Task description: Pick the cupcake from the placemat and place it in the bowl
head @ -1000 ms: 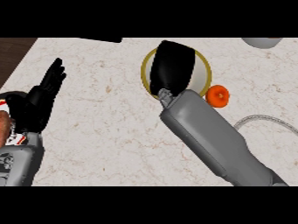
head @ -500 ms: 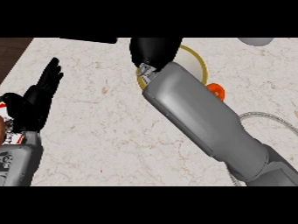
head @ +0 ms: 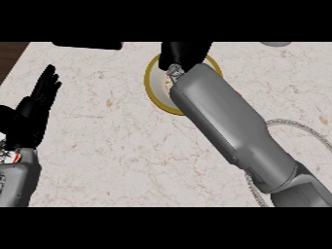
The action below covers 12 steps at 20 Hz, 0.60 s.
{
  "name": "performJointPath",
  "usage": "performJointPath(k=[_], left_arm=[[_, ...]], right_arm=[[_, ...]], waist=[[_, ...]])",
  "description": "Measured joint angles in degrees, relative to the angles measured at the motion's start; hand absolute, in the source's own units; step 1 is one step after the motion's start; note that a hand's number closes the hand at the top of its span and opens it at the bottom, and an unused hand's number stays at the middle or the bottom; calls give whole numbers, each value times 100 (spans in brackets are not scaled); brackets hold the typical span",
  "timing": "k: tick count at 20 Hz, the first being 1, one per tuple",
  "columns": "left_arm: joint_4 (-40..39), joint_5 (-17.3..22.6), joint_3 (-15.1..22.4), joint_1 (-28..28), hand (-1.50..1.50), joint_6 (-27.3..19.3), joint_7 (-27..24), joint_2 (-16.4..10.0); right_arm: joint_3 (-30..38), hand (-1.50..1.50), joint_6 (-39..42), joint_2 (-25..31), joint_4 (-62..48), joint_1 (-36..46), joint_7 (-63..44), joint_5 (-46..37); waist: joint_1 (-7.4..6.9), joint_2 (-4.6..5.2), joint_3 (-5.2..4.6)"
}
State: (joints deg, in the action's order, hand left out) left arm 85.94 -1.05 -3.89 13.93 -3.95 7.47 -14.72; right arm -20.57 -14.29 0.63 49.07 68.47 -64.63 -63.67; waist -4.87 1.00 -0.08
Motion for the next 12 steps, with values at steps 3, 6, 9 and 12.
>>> performJointPath(k=[3, 6, 9, 12], left_arm=[[-29, 12, -50, -23, 0, 18, 9, -33], [17, 35, -99, -90, 0, 31, 2, -56], [-37, 8, -104, -137, 0, -5, -94, -2], [-71, 9, -139, -146, 0, 3, -153, -16]], right_arm=[[160, 150, -437, -8, -394, -57, 230, 30], [351, 150, -919, -16, -872, -44, 480, 87], [571, 150, -1420, -26, -1381, -51, 729, 115], [835, 150, -1370, -28, -1911, -46, 688, 255]], waist=[[71, 1, 2], [94, 3, 5], [132, 7, 4], [167, 12, 3]])
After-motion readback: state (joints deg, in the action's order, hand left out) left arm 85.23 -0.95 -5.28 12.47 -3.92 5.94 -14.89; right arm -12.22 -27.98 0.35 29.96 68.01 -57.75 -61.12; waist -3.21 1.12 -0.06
